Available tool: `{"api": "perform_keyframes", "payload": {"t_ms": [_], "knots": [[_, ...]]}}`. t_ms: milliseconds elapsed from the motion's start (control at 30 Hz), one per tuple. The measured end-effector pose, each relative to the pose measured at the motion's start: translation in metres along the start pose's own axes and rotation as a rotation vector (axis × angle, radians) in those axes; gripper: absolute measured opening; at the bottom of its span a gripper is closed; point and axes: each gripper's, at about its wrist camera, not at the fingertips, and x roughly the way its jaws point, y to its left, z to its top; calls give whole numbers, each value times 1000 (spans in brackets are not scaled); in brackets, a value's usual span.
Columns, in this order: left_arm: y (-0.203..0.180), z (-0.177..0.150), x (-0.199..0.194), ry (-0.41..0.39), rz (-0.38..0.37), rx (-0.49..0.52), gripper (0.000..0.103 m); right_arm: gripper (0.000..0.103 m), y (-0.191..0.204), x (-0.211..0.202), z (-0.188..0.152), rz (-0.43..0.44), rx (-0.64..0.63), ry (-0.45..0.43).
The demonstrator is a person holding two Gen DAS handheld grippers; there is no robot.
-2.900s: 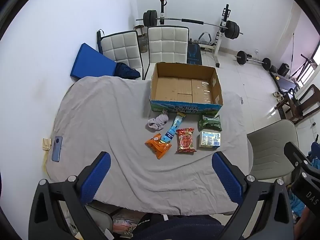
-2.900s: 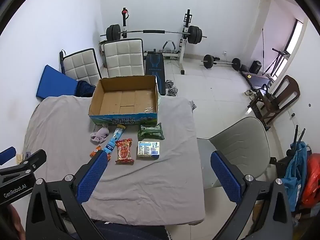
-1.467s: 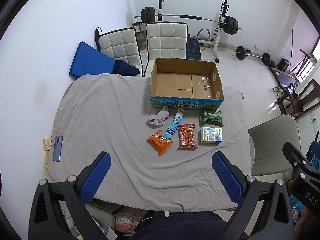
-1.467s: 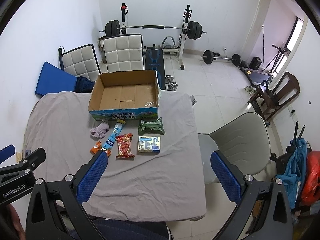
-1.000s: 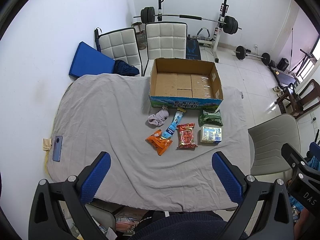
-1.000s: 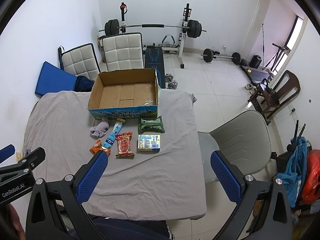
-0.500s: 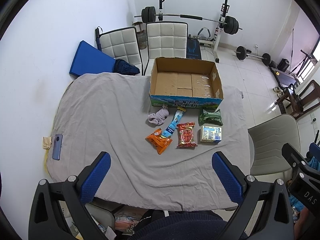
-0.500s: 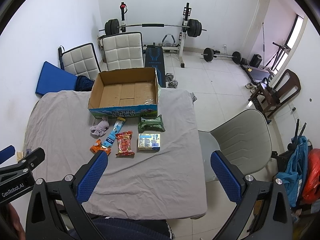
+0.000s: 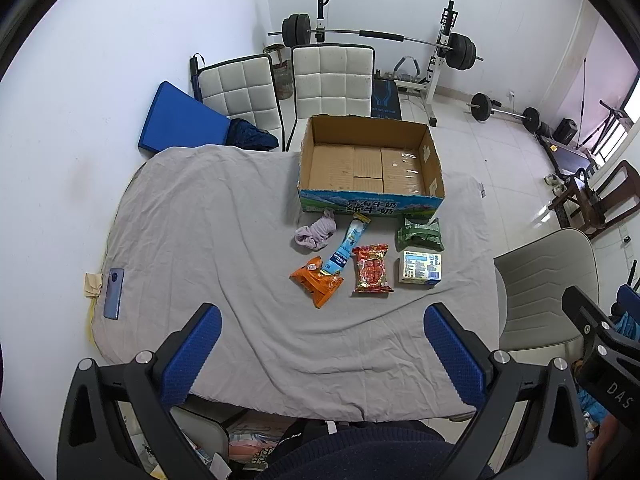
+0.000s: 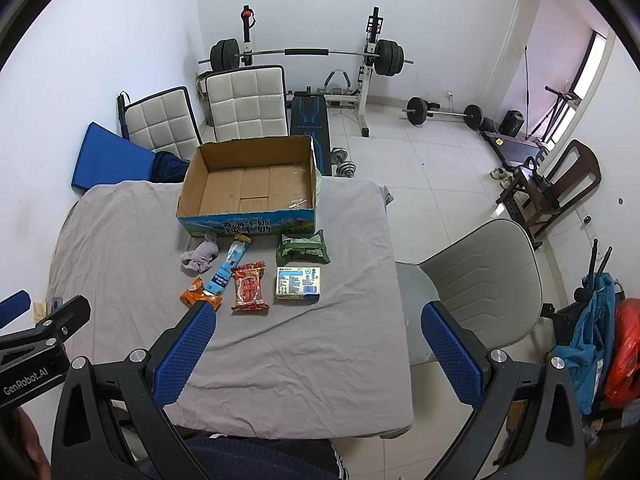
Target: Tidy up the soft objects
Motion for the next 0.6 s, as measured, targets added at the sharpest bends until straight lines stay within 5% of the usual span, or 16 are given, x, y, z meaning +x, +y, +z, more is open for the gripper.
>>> {"api": "perform_keyframes", "payload": {"t_ms": [600], "knots": [[1, -2, -3, -5, -4, -7, 103, 103, 3, -1, -2, 7, -10, -12]]}}
